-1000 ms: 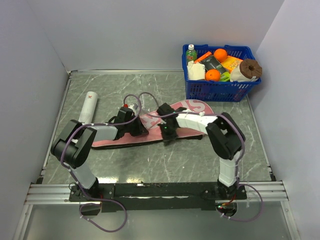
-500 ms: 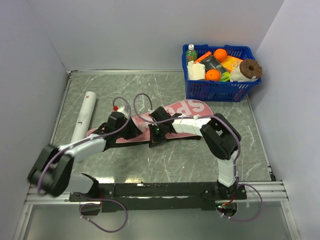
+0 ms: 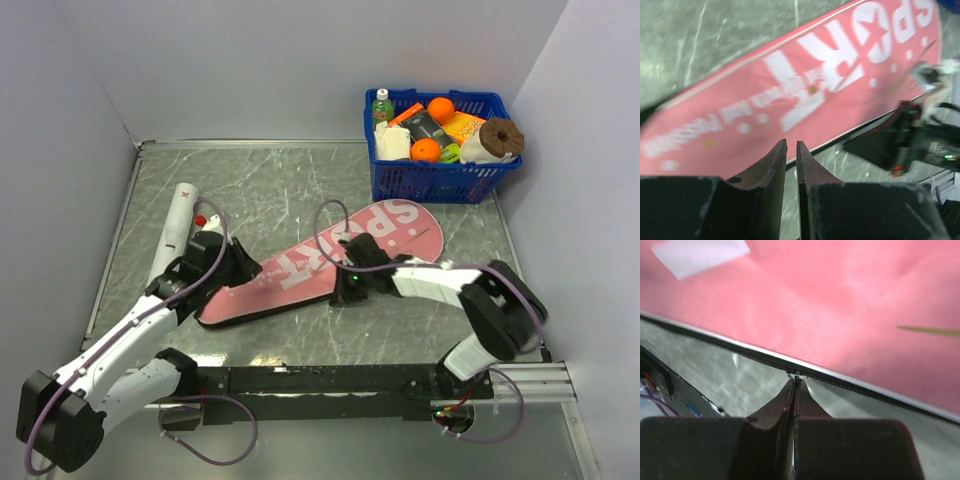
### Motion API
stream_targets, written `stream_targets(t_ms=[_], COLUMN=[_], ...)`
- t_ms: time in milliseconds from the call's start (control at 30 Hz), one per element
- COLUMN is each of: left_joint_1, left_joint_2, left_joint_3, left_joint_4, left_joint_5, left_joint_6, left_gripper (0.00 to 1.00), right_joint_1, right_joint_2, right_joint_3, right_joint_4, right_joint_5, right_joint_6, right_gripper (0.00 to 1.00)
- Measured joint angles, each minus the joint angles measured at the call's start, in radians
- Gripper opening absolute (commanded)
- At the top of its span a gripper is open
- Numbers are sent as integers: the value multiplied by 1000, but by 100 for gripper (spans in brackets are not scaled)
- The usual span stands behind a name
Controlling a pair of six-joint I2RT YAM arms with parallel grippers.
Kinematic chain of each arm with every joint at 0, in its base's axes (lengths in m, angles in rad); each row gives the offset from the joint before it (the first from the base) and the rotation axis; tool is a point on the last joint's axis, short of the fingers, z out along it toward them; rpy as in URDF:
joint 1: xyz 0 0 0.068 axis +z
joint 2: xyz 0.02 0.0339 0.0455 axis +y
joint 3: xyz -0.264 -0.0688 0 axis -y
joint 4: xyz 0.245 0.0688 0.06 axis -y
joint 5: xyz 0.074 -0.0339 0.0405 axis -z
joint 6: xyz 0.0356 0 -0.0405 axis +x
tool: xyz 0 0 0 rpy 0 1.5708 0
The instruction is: Pack up the badminton gear
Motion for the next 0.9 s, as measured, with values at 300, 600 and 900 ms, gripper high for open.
stream_targets(t_ms=[300, 600, 900], left_joint_1=[-30, -117, -184], left_joint_2=[-9, 175, 335], left_joint_3=[-17, -47, -87], left_joint_4=[-101, -116, 2], left_joint_5=[-4, -9, 3], left_joint_6=[2, -6, -26], left_gripper=[19, 18, 17], right_joint_1=[-152, -201, -76], right_joint_2=[-227, -229, -163], right_joint_3=[-192, -223, -184], right_joint_4=[-16, -16, 19], right_joint_5=[15, 19, 45], right_joint_6=[-48, -90, -56], right_gripper=[0, 0, 0])
